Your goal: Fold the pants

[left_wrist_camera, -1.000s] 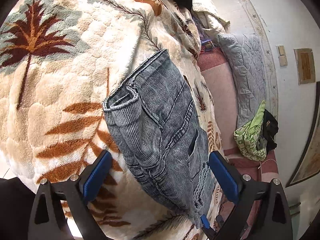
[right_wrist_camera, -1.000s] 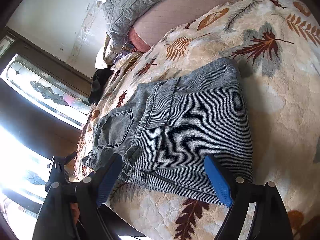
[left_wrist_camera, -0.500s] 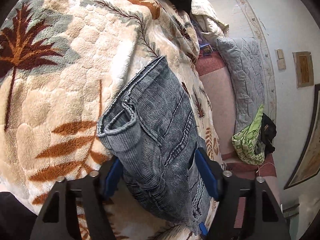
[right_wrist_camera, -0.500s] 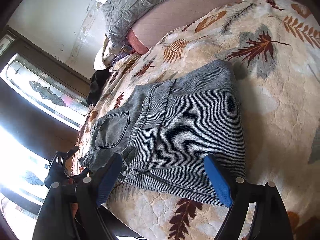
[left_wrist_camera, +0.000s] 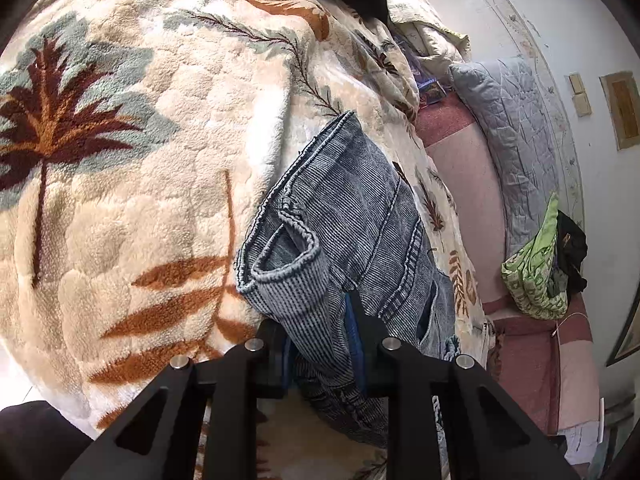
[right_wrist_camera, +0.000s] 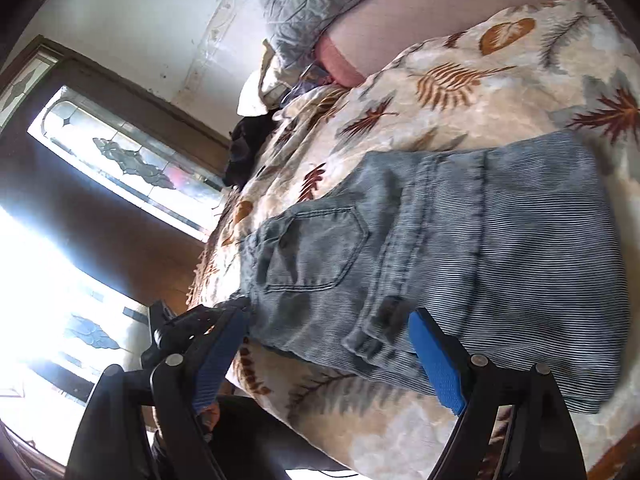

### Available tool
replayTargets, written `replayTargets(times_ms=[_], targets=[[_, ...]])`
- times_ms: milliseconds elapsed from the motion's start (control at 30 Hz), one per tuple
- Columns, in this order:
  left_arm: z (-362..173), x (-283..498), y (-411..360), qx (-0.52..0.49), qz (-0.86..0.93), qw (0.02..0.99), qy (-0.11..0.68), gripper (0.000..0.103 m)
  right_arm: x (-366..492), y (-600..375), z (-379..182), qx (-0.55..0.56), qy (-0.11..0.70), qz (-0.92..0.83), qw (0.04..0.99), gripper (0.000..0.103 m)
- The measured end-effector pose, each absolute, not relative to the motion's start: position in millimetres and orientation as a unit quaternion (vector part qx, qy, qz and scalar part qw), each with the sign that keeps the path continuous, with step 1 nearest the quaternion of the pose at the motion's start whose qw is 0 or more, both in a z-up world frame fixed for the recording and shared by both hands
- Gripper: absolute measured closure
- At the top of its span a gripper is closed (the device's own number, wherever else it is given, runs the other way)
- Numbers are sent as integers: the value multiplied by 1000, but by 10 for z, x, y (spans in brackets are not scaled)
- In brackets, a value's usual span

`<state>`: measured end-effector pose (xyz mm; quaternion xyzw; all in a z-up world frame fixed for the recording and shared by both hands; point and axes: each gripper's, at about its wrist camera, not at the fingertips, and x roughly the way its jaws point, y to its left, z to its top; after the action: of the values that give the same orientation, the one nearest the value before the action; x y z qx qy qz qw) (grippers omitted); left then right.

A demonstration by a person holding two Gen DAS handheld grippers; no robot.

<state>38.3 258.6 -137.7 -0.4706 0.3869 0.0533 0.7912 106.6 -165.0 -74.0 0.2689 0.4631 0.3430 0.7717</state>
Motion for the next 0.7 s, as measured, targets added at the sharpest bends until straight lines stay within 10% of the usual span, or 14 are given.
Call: replayTargets(times_ms=[700], targets=[[-1200,452,2337,-334,92,848,401,79,1314,-338,-1019,147,573,333,734,16]])
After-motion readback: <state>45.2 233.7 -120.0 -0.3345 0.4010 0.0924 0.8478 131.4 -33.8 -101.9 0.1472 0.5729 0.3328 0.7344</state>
